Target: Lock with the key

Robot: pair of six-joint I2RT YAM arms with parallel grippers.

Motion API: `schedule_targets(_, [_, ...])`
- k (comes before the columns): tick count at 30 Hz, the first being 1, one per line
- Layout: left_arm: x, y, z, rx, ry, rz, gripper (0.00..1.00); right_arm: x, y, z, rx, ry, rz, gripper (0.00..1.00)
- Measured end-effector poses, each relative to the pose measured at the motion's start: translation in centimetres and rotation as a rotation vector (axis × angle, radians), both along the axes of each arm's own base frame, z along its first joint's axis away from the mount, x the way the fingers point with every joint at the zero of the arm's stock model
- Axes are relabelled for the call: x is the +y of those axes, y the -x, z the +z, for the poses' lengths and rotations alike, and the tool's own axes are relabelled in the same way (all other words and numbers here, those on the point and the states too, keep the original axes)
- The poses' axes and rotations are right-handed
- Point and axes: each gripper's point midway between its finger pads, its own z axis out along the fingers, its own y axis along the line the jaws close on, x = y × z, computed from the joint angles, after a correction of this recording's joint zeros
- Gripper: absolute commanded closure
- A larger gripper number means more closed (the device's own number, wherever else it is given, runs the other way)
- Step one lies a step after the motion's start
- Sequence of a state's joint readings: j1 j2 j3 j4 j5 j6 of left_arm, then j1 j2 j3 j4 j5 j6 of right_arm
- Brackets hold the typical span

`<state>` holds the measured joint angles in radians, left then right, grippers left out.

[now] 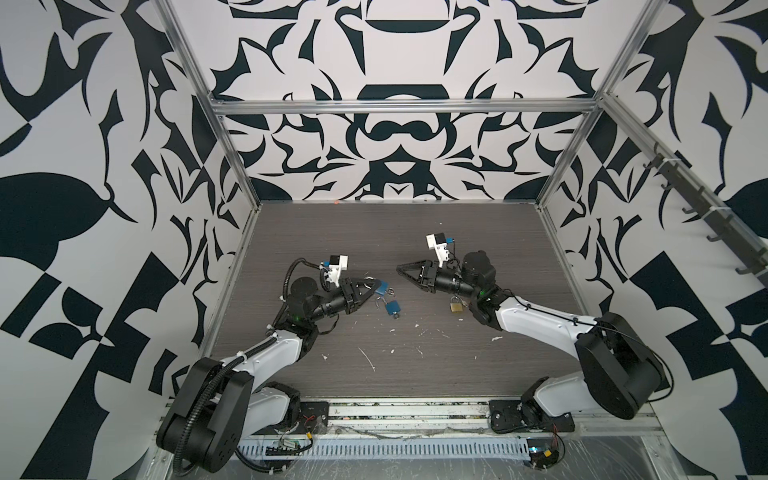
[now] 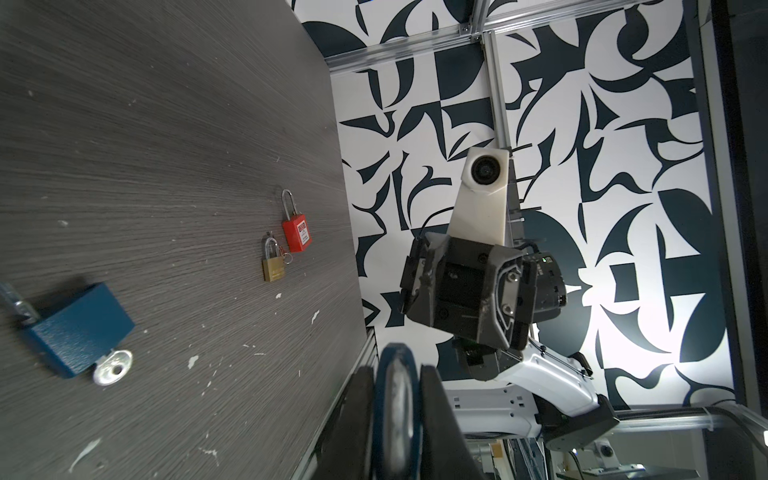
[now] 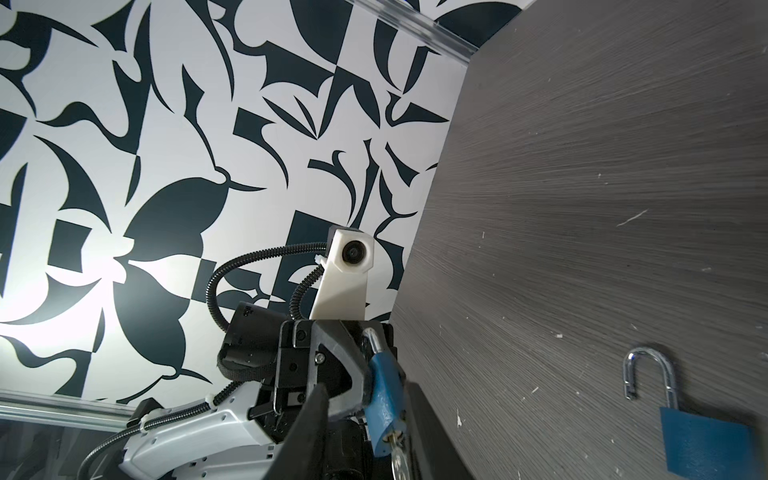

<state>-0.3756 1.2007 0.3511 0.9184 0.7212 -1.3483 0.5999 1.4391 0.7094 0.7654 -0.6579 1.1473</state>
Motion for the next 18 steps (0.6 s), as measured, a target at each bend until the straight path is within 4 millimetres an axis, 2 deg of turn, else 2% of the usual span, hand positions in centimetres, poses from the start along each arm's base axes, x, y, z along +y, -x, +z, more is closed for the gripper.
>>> schedule_targets(7, [-0.1, -0.2, 0.6, -0.003, 0.031, 0.001, 1.00, 0.2, 0.5, -0.2, 0.007, -0.006, 0.016, 0.72])
schedule_targets(18, [-0.3, -0.7, 0.8, 0.005, 0.063, -0.001, 1.00, 0.9, 1.8, -1.0, 0.015, 0.027, 0.057, 0.70])
